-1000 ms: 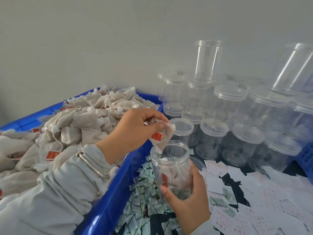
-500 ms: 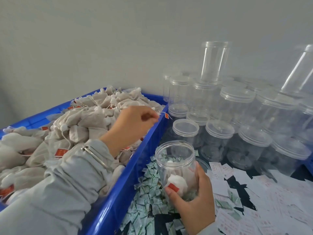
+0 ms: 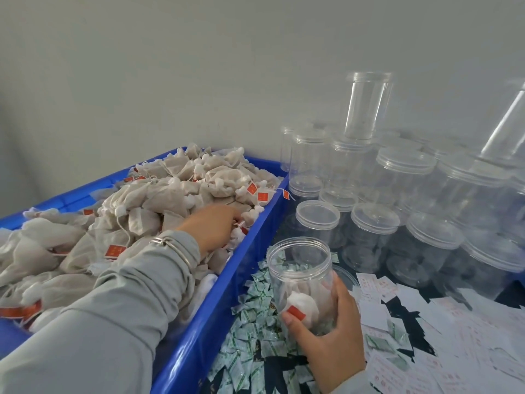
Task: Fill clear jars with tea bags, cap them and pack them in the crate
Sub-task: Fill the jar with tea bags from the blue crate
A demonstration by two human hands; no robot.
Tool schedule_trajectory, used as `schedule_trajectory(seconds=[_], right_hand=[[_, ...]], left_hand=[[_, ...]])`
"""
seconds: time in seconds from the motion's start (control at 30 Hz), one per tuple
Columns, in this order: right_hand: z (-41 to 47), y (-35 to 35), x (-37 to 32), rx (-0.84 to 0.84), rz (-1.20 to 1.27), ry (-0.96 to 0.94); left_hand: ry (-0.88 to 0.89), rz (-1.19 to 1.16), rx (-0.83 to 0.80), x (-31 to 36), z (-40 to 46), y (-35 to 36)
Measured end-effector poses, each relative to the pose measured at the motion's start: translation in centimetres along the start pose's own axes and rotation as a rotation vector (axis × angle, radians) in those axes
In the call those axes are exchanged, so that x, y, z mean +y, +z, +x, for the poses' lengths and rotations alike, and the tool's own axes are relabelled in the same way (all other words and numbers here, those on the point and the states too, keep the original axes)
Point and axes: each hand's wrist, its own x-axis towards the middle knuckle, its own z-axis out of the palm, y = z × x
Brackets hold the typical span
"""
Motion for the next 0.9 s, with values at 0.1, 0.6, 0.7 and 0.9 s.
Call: schedule_trajectory(seconds=[0.1,0.6,0.7,0.9], right_hand=[[0.0,0.0,-0.1,-0.013,-0.008,0.004],[0.2,0.0,0.9,0.024,-0.029,-0.03],[0.1,0.0,1.1,0.038,-0.036,-0.038],[0.0,0.0,1.1,0.032,-0.033,-0.028]], left_hand=[[-0.034,0.05,0.006,0.0,0.1,0.1],[-0.165,-0.536,0.531,0.8,-0.6,-3.4],[-0.133,-0.515,0.625,1.1,-0.8,-3.7],[0.183,-1.25,0.276,4.2,-3.0,-4.7]])
